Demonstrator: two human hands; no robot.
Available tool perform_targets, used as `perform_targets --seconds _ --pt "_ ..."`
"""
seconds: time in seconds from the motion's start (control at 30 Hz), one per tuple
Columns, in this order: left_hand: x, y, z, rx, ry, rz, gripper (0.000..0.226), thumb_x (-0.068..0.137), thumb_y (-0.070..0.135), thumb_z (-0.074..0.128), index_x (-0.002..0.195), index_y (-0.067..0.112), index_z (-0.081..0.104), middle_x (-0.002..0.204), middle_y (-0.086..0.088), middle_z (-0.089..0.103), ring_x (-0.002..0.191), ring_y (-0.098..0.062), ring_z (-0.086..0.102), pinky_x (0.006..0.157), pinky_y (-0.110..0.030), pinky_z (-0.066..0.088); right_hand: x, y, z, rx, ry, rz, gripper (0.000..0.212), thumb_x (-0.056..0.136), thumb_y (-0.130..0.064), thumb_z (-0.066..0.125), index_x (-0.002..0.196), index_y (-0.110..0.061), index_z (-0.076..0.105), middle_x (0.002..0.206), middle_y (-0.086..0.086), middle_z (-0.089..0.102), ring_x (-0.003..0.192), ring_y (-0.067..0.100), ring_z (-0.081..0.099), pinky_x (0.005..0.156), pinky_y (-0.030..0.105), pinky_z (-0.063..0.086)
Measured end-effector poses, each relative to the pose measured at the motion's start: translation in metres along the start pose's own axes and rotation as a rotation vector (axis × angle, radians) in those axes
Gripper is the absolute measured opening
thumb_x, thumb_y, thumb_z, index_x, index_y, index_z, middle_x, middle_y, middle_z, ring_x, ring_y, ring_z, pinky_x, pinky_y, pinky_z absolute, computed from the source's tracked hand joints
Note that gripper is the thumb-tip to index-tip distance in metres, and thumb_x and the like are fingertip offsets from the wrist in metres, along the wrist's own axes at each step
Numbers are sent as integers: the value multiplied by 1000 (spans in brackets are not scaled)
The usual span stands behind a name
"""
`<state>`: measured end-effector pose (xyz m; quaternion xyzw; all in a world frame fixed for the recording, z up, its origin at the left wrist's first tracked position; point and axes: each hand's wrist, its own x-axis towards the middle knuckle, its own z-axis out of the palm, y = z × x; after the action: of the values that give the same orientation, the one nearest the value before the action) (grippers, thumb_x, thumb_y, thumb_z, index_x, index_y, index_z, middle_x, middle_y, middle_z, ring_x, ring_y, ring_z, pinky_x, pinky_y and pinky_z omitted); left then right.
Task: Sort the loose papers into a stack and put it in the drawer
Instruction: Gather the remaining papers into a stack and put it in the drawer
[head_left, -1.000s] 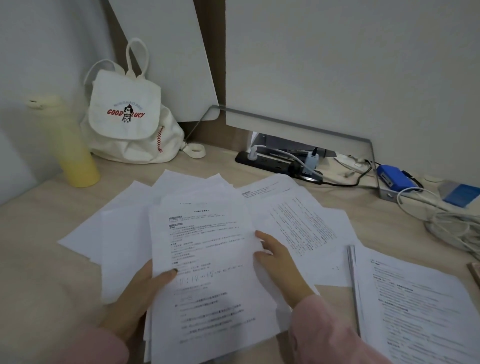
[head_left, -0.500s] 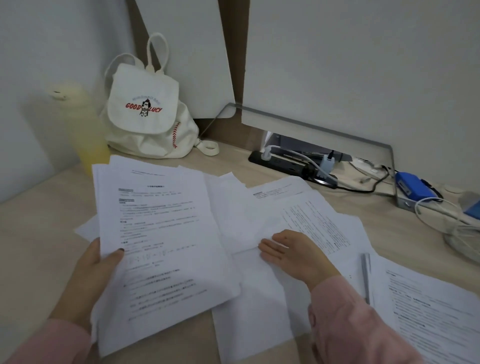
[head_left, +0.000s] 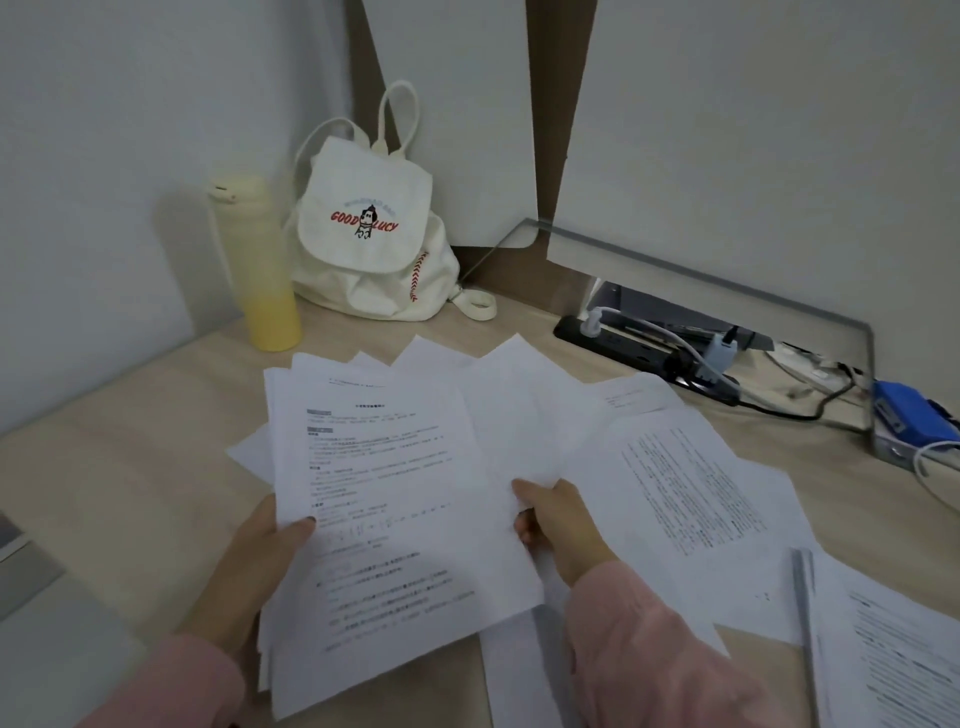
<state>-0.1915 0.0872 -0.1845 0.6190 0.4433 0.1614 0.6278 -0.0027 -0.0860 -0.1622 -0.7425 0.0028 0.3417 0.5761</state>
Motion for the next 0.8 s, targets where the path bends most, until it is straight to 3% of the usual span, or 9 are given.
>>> perform_targets --seconds 0.1,0.3,0.47,0.53,0.57,0.63,0.67,0.73,0.8 --pt "-4 0 3 -11 -14 -1 40 94 6 47 132 16 48 122 -2 56 109 -24 53 92 -38 41 -5 -9 -19 -58 120 -132 22 89 -8 50 67 -8 54 45 8 51 34 13 46 37 18 38" --pt "-10 6 17 -58 -69 34 34 94 6 47 123 21 56 126 -2 60 112 -24 56 100 -44 42 -29 -50 -100 -212 460 -446 27 92 -13 46 65 -13 48 33 -1 49 24 3 41 37 19 36" --pt "-18 11 29 -144 -108 87 32 94 18 51 122 29 60 121 5 66 111 -24 62 99 -51 44 -70 -81 -133 -241 692 -705 31 97 -23 43 66 -26 42 59 8 51 39 4 49 39 8 35" --pt "-19 11 30 -169 -99 101 32 93 18 51 122 28 60 119 4 67 110 -26 62 99 -52 44 -81 -82 -135 -306 735 -809 34 97 -27 43 63 -26 39 59 7 54 47 4 53 52 19 40" --pt "-20 12 30 -176 -94 100 32 94 16 50 122 27 61 119 3 68 110 -27 62 98 -53 44 -84 -79 -135 -379 748 -838 34 97 -27 44 63 -25 42 60 8 57 54 13 57 57 26 40" --pt "-22 12 28 -185 -80 95 31 94 14 49 120 25 62 117 2 68 109 -29 62 97 -53 45 -83 -67 -135 -558 722 -844 24 95 -17 48 73 -15 59 74 5 62 67 24 60 59 26 37" --pt "-23 11 26 -192 -73 95 30 94 13 48 118 25 62 116 1 68 108 -29 63 96 -53 45 -79 -57 -134 -632 663 -826 18 93 -8 50 88 -10 68 86 1 63 74 19 62 62 20 38" --pt "-24 10 21 -206 -57 92 30 94 12 48 117 24 62 117 -1 68 106 -30 63 97 -53 44 -69 -30 -131 -745 488 -798 39 87 4 52 116 -19 65 114 -7 60 97 6 58 83 15 40" --pt "-23 6 15 -210 -41 87 31 94 11 48 121 21 61 120 -4 66 109 -31 61 100 -54 42 -54 1 -128 -821 311 -771 47 87 4 53 121 -28 61 130 -4 54 116 7 48 97 19 33"
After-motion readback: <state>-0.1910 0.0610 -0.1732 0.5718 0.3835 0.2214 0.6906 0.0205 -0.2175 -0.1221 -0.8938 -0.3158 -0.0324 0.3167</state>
